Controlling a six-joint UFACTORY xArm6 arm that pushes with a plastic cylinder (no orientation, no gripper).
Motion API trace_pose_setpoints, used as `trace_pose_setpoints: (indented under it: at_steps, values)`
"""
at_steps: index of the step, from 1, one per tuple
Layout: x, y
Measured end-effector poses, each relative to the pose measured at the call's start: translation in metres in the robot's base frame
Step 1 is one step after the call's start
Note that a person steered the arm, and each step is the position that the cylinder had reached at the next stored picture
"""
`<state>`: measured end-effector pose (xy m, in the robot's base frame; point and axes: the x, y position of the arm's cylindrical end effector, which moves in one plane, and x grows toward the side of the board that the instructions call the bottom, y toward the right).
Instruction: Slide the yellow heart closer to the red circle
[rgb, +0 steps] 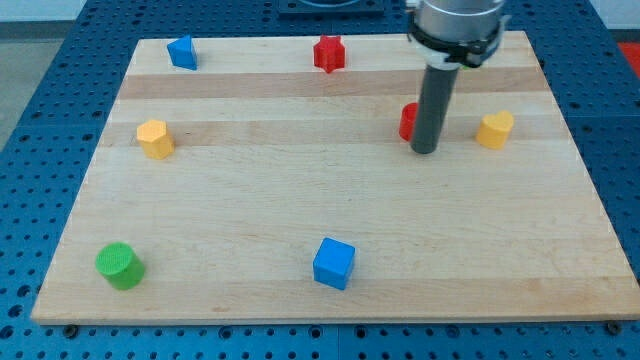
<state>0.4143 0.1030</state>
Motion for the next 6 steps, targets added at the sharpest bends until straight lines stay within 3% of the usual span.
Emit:
trace_pose_setpoints:
  at_steps: [2,4,6]
  values:
    - [0.047,0.058]
    - [0.000,0.120]
    - [-0.023,0.082]
